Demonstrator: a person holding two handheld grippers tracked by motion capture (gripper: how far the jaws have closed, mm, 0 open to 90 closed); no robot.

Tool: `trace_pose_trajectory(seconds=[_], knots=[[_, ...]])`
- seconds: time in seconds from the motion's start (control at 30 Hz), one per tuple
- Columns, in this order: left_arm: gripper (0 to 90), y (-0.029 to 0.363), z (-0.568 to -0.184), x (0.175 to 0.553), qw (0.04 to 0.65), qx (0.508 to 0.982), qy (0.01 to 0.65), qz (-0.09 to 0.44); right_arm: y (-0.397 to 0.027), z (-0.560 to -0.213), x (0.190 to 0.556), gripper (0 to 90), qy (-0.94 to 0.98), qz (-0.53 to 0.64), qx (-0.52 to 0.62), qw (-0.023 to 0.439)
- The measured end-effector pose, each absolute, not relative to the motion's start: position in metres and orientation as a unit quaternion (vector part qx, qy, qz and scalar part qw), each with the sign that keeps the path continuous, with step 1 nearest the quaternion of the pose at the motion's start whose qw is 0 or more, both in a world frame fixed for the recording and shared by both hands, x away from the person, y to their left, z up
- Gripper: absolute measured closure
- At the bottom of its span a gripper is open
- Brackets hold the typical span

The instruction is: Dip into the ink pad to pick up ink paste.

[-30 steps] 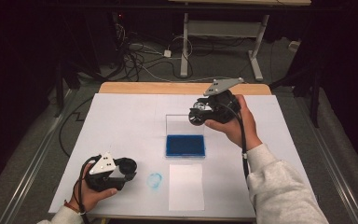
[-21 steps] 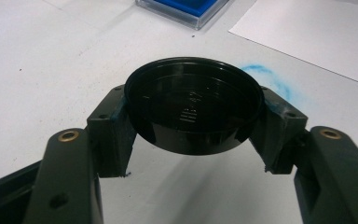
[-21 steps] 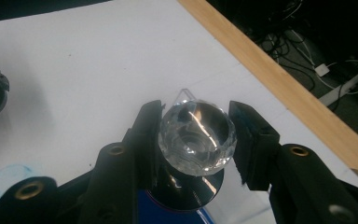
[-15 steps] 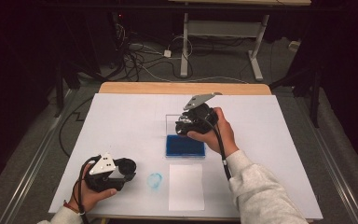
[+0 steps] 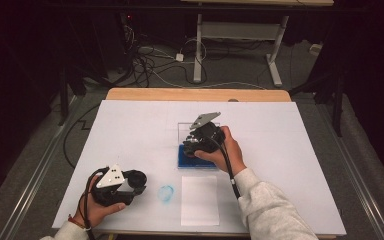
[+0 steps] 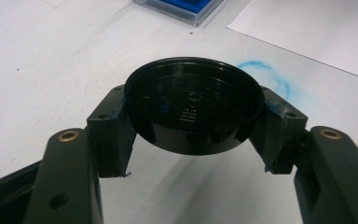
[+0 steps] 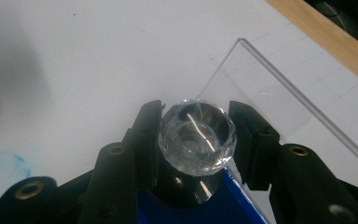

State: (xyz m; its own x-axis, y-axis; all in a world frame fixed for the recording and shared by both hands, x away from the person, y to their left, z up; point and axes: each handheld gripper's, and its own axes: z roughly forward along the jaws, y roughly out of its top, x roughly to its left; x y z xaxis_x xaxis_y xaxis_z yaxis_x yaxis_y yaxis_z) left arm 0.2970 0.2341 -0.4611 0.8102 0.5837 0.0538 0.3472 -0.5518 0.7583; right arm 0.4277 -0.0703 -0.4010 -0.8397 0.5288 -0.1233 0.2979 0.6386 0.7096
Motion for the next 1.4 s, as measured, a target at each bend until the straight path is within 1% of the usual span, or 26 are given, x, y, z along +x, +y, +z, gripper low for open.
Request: trace_pose_trajectory(seconds=[0.4, 0.63, 0.77, 0.9, 1.1, 1.4], knots=[[37.0, 0.235, -0.462, 0.298, 0.387, 0.870, 0.268, 0.149, -0.064, -0.422, 0.428, 57.0, 0.896, 0.347, 0.237, 0.146], [36.9, 0.234, -0.462, 0.298, 0.387, 0.870, 0.268, 0.148, -0.064, -0.422, 0.427, 57.0, 0.896, 0.349, 0.233, 0.142], [36.9, 0.234, -0.462, 0.298, 0.385, 0.871, 0.267, 0.147, -0.061, -0.423, 0.424, 57.0, 0.897, 0.347, 0.231, 0.149], [36.9, 0.234, -0.462, 0.298, 0.384, 0.872, 0.267, 0.147, -0.065, -0.426, 0.420, 56.9, 0.895, 0.351, 0.227, 0.154], [36.9, 0.233, -0.462, 0.296, 0.383, 0.873, 0.265, 0.146, -0.071, -0.427, 0.419, 57.0, 0.892, 0.358, 0.234, 0.147], [36.9, 0.233, -0.464, 0.296, 0.384, 0.871, 0.271, 0.141, -0.064, -0.428, 0.419, 57.0, 0.895, 0.348, 0.230, 0.156]])
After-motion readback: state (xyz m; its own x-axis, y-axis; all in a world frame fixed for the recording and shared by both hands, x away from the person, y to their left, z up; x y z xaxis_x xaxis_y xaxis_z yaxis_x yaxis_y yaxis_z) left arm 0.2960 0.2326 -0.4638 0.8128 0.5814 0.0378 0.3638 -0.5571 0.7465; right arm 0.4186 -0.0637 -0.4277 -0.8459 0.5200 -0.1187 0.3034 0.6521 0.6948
